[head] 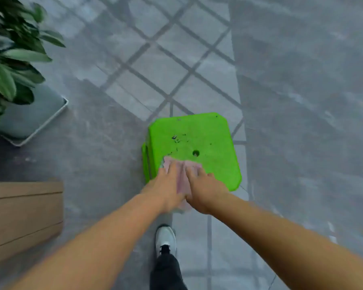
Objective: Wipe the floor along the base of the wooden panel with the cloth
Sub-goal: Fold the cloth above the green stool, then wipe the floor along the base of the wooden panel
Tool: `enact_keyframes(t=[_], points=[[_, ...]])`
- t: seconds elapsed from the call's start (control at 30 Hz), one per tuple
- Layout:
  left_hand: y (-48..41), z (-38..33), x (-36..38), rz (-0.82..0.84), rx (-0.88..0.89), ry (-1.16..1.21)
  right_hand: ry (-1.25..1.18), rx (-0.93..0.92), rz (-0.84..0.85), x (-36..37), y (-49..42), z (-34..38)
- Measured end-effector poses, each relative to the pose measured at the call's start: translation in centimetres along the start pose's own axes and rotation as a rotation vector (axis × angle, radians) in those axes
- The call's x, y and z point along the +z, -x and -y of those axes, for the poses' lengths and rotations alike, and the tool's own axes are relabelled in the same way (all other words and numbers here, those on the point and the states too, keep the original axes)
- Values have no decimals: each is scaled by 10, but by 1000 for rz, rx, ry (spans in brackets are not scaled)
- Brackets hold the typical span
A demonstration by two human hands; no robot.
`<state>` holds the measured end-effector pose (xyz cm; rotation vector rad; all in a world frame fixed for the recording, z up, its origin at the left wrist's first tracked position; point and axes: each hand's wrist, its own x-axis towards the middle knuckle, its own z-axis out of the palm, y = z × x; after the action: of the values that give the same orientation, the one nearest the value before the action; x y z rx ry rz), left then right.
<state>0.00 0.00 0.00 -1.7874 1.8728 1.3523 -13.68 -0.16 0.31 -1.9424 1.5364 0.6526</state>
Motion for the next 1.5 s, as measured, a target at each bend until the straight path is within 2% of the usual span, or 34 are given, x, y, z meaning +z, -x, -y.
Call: enact_keyframes(t=[0.1, 0.2, 0.27, 0.33, 0.4, 0.43, 0.5, 0.57, 0.6, 0.67, 0.73, 0.8, 0.87, 0.9, 0.97, 1.07, 1.17, 1.23, 1.37, 1.43, 1.5], points=[[-58, 32, 13, -282, -81, 114, -78, -11, -162, 15, -60, -7], [-91, 64, 28, -583, 40, 404, -200, -115, -372, 32, -89, -9], [-90, 80, 47, -701, 92, 599, -270, -173, -527, 53, -91, -7], [-85, 90, 67, -749, 79, 714, -303, -143, -668, 74, -89, 3], [-77, 98, 84, -705, 17, 877, -343, -91, -802, 88, -91, 22], [-71, 106, 90, -630, -29, 1032, -362, -97, -828, 93, -92, 36], [-59, 129, 96, -356, -40, 1465, -397, -174, -838, 98, -94, 68], [-41, 166, 100, -72, 2, 1760, -447, -286, -810, 103, -96, 105], [-29, 189, 100, 11, 19, 1838, -486, -333, -773, 106, -97, 125], [-5, 240, 101, 14, -1, 1895, -589, -298, -654, 120, -106, 166], [18, 294, 105, -103, -73, 1874, -706, -118, -434, 142, -122, 205], [36, 347, 116, -223, -191, 1852, -985, 53, -19, 170, -141, 236], [53, 399, 132, -310, -303, 1878, -1203, 77, 400, 201, -160, 264], [60, 421, 142, -333, -345, 1902, -1245, 55, 541, 219, -169, 276], [69, 461, 168, -393, -380, 1929, -1283, -16, 692, 257, -185, 297], [64, 508, 214, -601, -375, 1884, -1305, -81, 791, 308, -222, 317], [33, 540, 254, -913, -359, 1641, -1170, -176, 762, 342, -271, 332], [-1, 554, 276, -1063, -386, 1354, -1059, -243, 689, 358, -306, 336], [-69, 581, 299, -1228, -363, 552, -760, -392, 427, 378, -383, 350], [-95, 599, 309, -1277, -363, 356, -557, -521, 239, 385, -418, 362], [-114, 609, 317, -1259, -453, 269, -411, -711, 49, 389, -442, 374]])
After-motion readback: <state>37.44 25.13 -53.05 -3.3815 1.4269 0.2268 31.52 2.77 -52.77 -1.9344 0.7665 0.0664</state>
